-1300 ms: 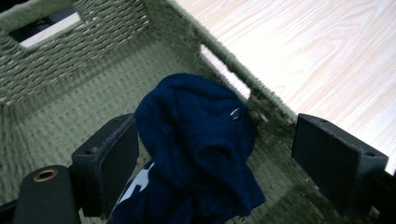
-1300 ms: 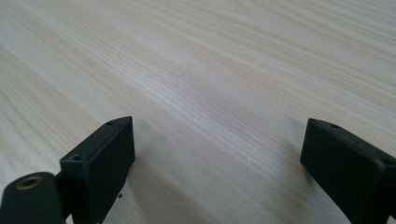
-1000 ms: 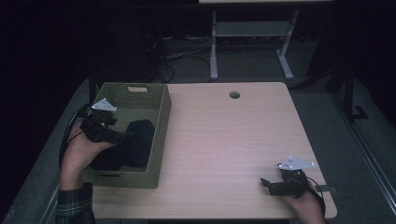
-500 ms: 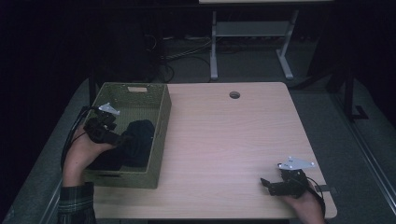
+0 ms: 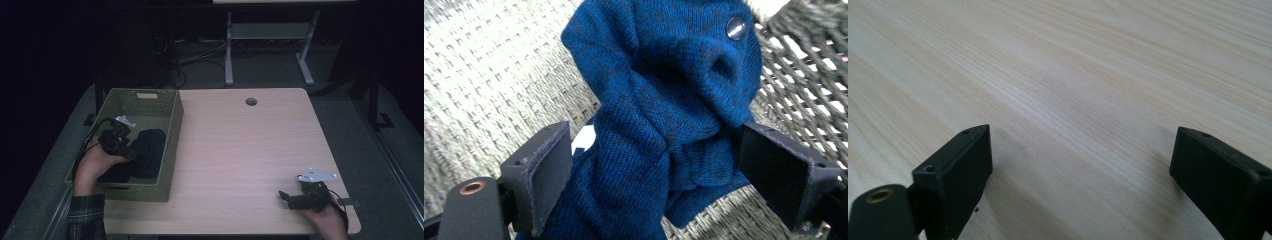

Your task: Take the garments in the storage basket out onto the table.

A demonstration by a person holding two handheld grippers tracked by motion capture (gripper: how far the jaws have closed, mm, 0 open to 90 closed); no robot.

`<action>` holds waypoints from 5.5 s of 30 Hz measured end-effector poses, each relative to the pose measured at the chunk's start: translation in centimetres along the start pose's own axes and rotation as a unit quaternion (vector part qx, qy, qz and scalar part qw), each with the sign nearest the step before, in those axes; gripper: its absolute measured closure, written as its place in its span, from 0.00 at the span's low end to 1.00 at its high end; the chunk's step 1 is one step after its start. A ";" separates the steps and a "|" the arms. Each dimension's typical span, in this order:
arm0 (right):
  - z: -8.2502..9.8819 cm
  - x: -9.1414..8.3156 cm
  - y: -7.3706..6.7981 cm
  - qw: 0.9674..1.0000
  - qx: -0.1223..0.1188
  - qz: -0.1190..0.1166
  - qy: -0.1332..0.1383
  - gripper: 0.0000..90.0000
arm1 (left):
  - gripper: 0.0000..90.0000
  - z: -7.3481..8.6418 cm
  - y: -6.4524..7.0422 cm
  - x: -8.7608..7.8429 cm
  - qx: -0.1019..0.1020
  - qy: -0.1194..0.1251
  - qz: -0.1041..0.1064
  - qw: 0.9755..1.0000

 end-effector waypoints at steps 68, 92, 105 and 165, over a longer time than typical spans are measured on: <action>0.0 0.0 0.0 1.000 0.000 0.000 0.000 0.11 | 0.82 -5.7 1.0 -6.6 0.032 -0.023 0.066 0.997; 0.0 0.0 0.0 1.000 0.001 0.000 0.000 0.11 | 0.82 -9.4 2.2 -12.6 0.054 0.016 0.051 0.997; 0.0 0.0 0.0 1.000 0.001 0.000 0.000 0.11 | 0.82 -11.9 4.3 -14.0 0.072 0.038 0.064 0.995; 0.0 0.0 0.0 1.000 0.001 -0.001 0.000 0.11 | 0.81 -20.6 20.9 -6.6 0.179 0.087 0.203 0.959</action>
Point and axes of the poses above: each handheld gripper's, and its own axes: x roughly forward along the jaws, z roughly out of its underside, y roughly to its right, the point moved 6 cm from there along x, roughly forward along the jaws, and after that the axes turned 8 degrees about y, right-handed, at the moved point
